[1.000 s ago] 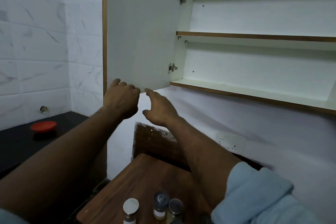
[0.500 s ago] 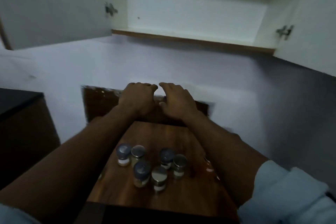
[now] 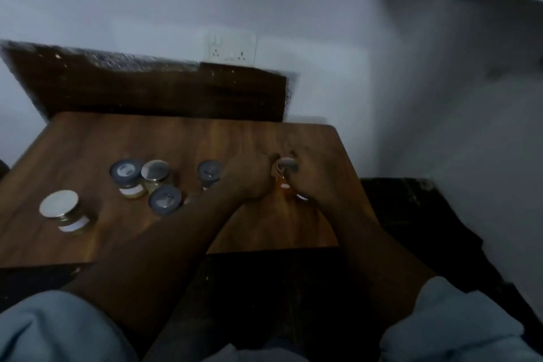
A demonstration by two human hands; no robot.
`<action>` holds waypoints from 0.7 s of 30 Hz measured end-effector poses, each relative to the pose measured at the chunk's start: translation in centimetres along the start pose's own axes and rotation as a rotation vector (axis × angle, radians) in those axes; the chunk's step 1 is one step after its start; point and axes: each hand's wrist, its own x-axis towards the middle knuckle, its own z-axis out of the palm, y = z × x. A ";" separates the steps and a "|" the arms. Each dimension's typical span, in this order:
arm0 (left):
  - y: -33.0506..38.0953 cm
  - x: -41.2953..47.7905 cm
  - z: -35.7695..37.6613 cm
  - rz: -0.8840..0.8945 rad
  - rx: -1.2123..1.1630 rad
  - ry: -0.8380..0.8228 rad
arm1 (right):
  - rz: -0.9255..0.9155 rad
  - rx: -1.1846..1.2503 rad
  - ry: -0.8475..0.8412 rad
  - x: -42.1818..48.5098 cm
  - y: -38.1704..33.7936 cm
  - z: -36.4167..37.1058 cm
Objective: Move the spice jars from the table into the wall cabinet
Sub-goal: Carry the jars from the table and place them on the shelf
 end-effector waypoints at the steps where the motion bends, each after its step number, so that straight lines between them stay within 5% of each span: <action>1: 0.2 0.8 1.0 -0.001 -0.031 -0.013 | 0.020 0.055 -0.034 0.4 0.8 1.2; 12: 2.7 9.4 9.6 -0.079 -0.160 -0.214 | 0.352 0.224 -0.087 4.9 11.5 10.2; 21: 3.7 13.8 13.9 -0.076 -0.326 -0.345 | 0.181 0.175 -0.253 9.5 14.4 13.8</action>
